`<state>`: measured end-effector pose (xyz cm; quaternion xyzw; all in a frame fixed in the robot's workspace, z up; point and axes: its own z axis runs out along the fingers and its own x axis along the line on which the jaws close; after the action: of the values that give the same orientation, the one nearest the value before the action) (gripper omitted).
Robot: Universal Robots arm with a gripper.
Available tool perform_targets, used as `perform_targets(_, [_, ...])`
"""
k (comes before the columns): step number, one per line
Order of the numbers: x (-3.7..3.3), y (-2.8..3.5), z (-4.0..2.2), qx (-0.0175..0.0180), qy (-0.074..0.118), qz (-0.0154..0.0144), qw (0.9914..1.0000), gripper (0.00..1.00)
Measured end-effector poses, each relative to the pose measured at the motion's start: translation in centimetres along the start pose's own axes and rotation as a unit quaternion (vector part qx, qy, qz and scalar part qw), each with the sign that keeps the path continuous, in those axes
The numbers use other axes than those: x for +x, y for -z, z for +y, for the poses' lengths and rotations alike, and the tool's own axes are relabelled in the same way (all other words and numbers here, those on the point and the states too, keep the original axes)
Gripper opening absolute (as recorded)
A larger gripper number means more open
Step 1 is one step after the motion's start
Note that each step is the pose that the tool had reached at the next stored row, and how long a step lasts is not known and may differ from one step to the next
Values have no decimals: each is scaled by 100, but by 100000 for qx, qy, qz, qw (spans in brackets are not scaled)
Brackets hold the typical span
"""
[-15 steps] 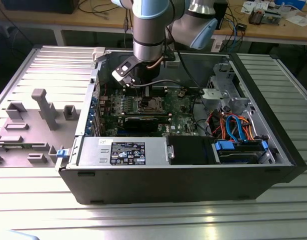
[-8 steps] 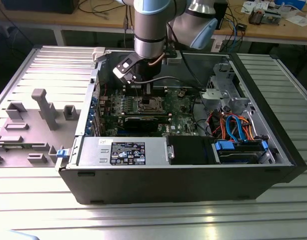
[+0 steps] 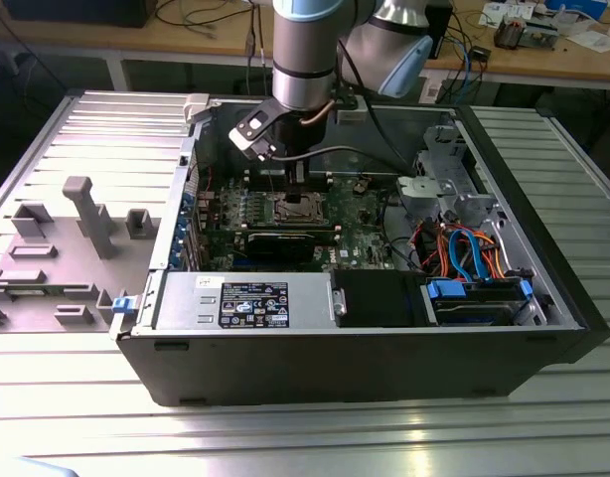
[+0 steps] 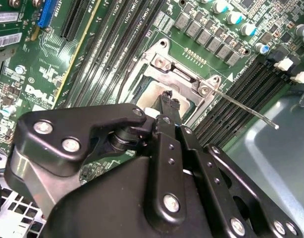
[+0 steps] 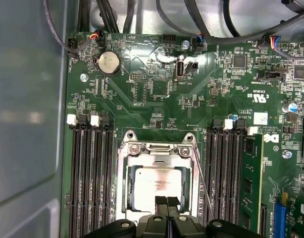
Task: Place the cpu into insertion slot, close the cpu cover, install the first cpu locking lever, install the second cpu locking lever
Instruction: 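Close the cpu cover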
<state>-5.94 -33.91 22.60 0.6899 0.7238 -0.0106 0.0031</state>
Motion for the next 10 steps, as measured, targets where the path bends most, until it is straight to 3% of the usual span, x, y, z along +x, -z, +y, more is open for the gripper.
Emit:
perform_targets(5, [-1, 61, -1, 1, 2, 25, 100000, 11])
perform_targets(10, [-3, 167, -2, 3, 4, 24, 100000, 11])
